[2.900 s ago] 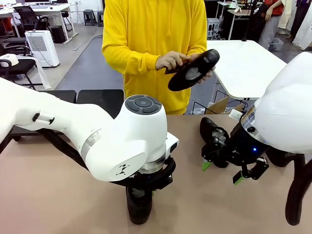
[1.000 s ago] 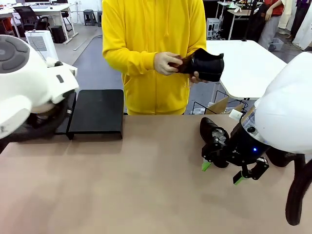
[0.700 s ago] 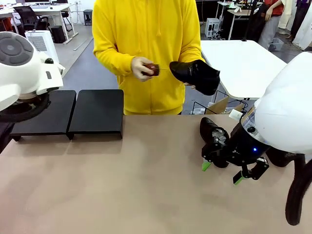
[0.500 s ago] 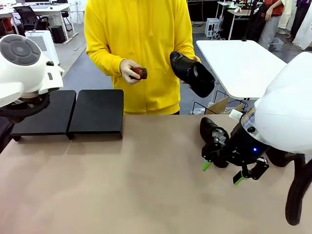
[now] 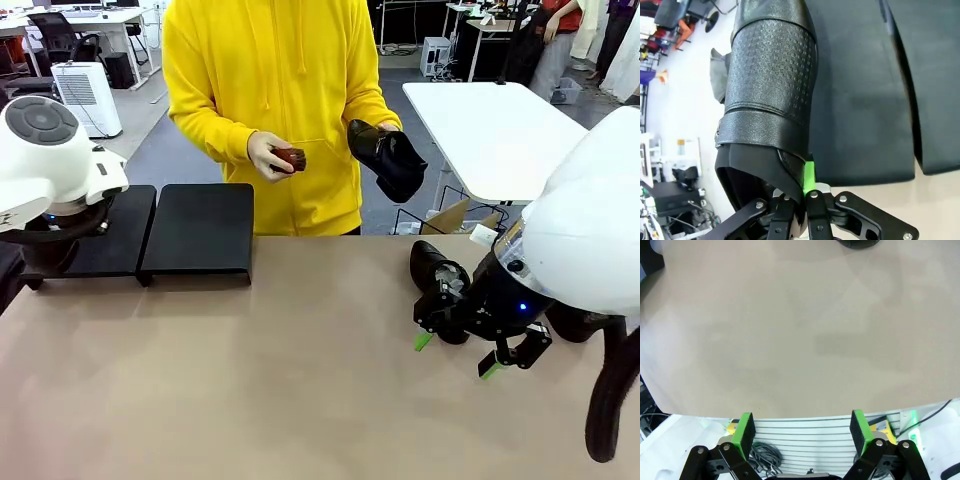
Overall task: Organize the shoes by placing them on the stand.
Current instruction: Place the Shoe from the middle of the table onto the Shoes Stand.
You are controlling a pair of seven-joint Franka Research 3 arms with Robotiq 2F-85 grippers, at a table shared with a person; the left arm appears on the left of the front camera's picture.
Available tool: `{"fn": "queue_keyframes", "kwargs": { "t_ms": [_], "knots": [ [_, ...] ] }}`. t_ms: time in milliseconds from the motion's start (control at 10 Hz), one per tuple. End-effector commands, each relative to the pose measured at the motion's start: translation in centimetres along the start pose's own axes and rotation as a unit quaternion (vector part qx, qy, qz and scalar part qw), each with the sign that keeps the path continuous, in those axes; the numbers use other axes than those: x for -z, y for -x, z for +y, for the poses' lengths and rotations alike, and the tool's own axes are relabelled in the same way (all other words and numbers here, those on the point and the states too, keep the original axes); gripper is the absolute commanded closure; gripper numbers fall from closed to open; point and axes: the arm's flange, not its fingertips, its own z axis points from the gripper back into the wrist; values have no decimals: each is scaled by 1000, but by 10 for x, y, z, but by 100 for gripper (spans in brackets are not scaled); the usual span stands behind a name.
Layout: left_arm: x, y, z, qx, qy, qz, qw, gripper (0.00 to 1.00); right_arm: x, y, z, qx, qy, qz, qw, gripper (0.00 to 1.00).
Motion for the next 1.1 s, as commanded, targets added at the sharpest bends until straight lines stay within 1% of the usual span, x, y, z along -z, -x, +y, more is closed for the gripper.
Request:
{"fn": "queue_keyframes", "kwargs": {
  "t_ms": [0,300,700,800,1000],
  "knots": [
    [-1,-9,9,-29,-22,-27,999,100,-1,-2,-1,-7,4,-2,1000,0],
    [19,-17,17,-51,-17,-38,998,100,-1,-2,-1,-7,4,-2,1000,0],
    [40,-19,20,-63,-12,-24,998,100,-1,-2,-1,-7,4,-2,1000,0],
    [43,-19,22,-69,-14,-22,997,87,-1,-2,-1,-7,4,-2,1000,0],
    [43,-16,26,-79,-12,-30,996,48,-1,-2,-1,-7,4,-2,1000,0]
  ]
}}
